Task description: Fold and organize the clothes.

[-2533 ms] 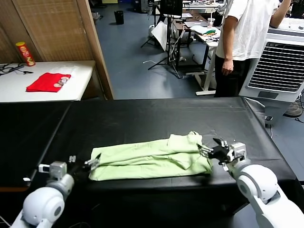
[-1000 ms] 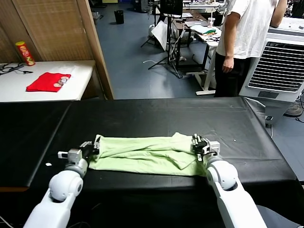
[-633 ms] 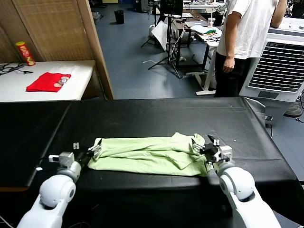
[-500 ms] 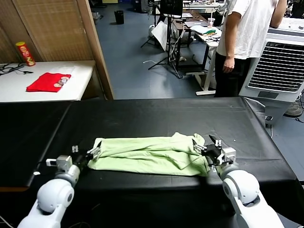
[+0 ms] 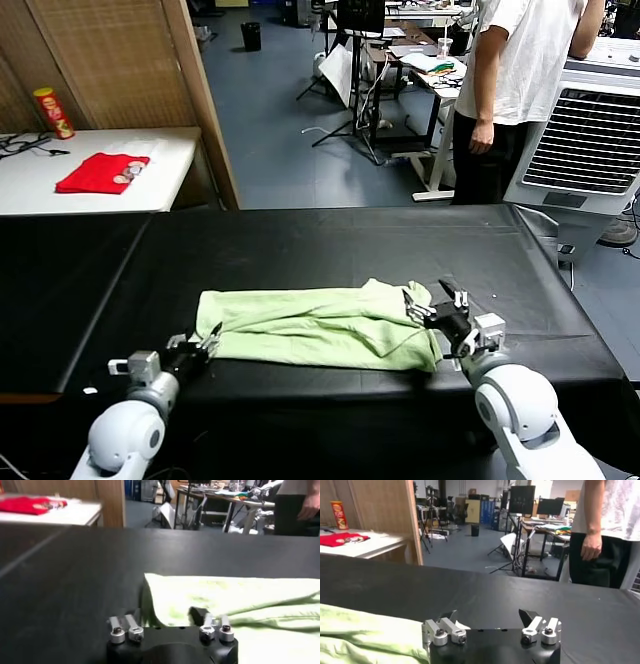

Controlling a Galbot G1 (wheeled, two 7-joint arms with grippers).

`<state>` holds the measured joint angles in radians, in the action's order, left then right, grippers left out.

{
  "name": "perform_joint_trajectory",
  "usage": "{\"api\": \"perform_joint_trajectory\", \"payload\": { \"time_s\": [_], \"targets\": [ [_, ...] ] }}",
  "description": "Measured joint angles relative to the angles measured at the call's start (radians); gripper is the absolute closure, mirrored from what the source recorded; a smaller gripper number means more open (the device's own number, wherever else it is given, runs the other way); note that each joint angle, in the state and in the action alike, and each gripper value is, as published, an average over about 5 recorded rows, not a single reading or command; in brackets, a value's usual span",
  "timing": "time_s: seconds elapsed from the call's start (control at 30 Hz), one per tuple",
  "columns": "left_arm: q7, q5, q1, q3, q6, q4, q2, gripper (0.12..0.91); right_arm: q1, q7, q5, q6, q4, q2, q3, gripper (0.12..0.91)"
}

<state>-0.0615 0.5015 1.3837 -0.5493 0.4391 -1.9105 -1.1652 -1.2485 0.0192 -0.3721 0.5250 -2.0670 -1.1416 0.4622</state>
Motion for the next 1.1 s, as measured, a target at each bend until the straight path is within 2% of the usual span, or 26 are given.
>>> {"api": "perform_joint_trajectory", "payload": {
  "time_s": [0.1, 0.2, 0.37, 0.5, 0.67, 0.77, 0.93, 1.1],
  "targets": [
    [0.001, -0.011, -0.006, 0.002, -0.002, 0.003, -0.001, 0.798, -0.007, -0.001, 0.002, 0.0, -0.01, -0.005, 0.0, 0.227],
    [0.001, -0.036, -0.01, 0.002, -0.005, 0.008, 0.006, 0.865, -0.015, -0.001, 0.002, -0.001, -0.021, -0.007, 0.006, 0.227],
    [0.016, -0.14, -0.002, -0.019, -0.031, 0.014, 0.037, 0.862, -0.029, -0.001, 0.001, 0.0, -0.036, -0.003, 0.024, 0.227],
    [0.022, -0.203, 0.014, -0.06, -0.053, 0.025, 0.101, 0.863, -0.043, -0.001, 0.001, 0.0, -0.044, -0.005, 0.04, 0.227],
    [0.011, -0.223, 0.04, -0.126, -0.044, 0.011, 0.208, 0.863, -0.061, -0.001, 0.004, -0.002, -0.06, -0.012, 0.047, 0.227],
    [-0.007, -0.233, 0.049, -0.138, -0.026, -0.021, 0.237, 0.863, -0.075, -0.001, 0.015, -0.004, -0.072, -0.019, 0.047, 0.227],
    [-0.043, -0.186, 0.05, -0.095, 0.024, -0.107, 0.199, 0.863, -0.099, -0.002, 0.029, -0.005, -0.094, -0.026, 0.058, 0.227],
    [-0.113, -0.069, 0.022, 0.015, 0.088, -0.196, 0.108, 0.863, -0.126, -0.001, 0.034, -0.008, -0.113, -0.032, 0.08, 0.227]
  ]
}}
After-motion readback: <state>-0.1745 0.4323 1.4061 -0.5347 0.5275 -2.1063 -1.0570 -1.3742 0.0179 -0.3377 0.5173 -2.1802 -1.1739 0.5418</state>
